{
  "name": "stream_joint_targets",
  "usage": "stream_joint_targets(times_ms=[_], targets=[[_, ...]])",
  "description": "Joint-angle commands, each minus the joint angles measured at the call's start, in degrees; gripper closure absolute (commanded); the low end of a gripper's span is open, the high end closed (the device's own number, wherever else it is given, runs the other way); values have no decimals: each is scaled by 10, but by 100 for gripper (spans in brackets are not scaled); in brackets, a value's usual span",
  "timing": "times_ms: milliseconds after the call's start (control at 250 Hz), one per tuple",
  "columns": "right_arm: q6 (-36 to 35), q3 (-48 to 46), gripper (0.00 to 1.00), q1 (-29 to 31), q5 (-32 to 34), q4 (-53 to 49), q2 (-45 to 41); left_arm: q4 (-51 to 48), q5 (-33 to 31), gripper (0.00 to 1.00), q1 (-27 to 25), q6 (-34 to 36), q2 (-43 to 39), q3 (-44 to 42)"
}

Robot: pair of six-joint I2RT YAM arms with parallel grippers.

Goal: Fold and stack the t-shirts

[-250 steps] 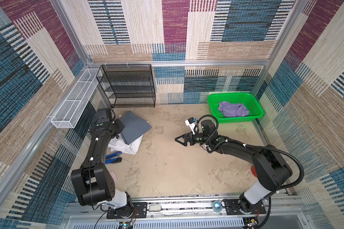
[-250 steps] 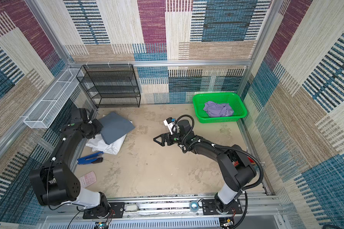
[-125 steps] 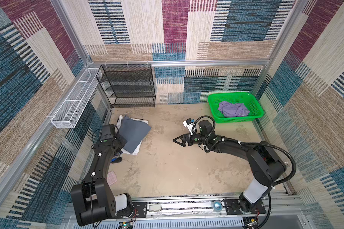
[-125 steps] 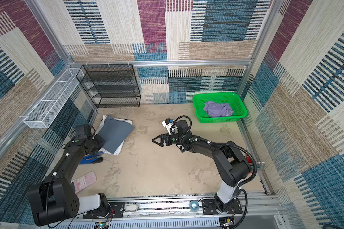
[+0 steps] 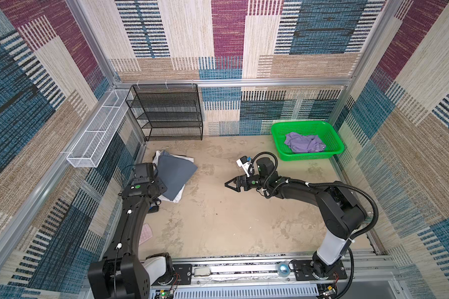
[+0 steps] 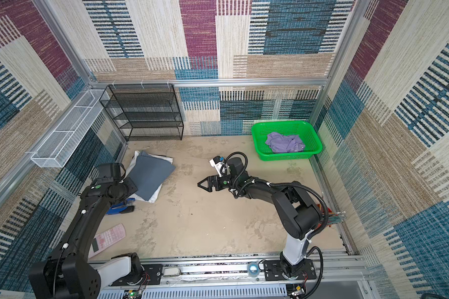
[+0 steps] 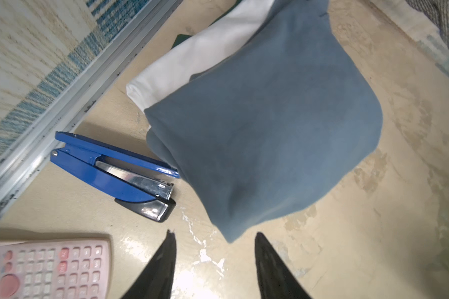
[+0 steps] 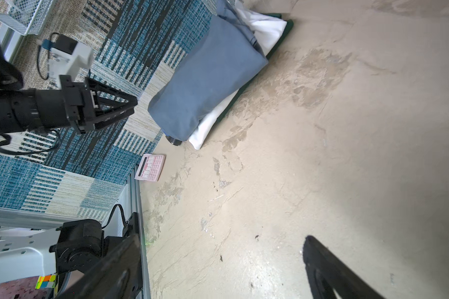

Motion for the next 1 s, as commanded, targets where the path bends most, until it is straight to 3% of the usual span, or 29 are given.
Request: stream_joint_targets(times_ms=[0,160,332,600,892,992], targets=[[10,14,1,2,-15,29,11,-31,-47,49,-64,79,7,27],[17,27,1,3,-13,30,17,-58,-66,47,-167,166,138,103],[31,42,1,3,32,-9,23,-51,-141,41,-221,224,269,184],[52,32,1,2,50,-10,20,-29,-268,36,-265,322,430,286],[56,9,1,-12,13,24,14,3,-332,37,-270,366,503,323],[58,6,1,-17,3,33,18,20,-360,42,-271,377,519,330]])
